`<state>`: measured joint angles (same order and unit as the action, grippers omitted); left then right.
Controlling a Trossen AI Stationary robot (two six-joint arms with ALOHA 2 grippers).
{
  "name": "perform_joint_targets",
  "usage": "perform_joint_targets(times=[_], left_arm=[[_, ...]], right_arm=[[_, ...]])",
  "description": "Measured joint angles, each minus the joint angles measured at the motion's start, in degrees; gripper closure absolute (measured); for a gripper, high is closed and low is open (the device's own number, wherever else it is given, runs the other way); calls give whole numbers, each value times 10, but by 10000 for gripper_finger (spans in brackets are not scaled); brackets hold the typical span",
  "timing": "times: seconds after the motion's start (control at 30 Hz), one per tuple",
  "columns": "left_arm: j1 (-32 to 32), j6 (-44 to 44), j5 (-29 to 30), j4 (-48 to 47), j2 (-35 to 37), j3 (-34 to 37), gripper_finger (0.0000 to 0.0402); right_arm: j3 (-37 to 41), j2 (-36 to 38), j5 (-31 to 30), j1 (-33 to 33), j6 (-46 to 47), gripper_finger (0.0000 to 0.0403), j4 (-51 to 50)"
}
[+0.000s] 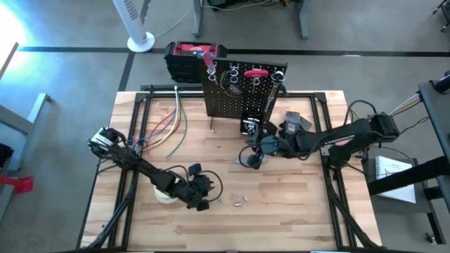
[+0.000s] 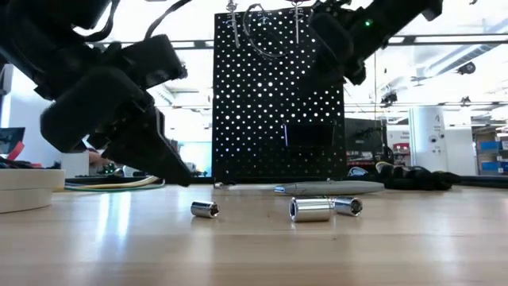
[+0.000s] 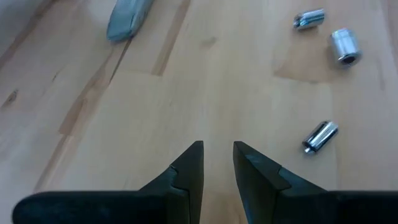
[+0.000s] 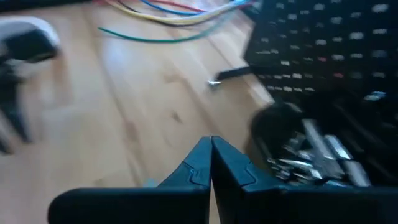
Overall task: Hang tools onto peg board
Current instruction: Put the socket into the black bin on the peg board
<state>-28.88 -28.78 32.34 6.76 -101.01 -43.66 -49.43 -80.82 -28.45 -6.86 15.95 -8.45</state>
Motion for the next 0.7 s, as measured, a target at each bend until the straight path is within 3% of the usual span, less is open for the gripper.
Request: perform_joint_targets(times=[0.23,0.43,0.57,0.7], left_arm=[[0,-119,107,-144,37,3,325],[24,-29,127,-135,59,12,325],[85,83,145,-26,56,30,325],[160,187,65,164,48,68,318]], right_arm=[[0,-24,30,-15,4,402,32],[0,-61,31,-35,5,400,51],[0,-98,28,-41,33,383,67],[0,-113,2,-52,76,365,50]])
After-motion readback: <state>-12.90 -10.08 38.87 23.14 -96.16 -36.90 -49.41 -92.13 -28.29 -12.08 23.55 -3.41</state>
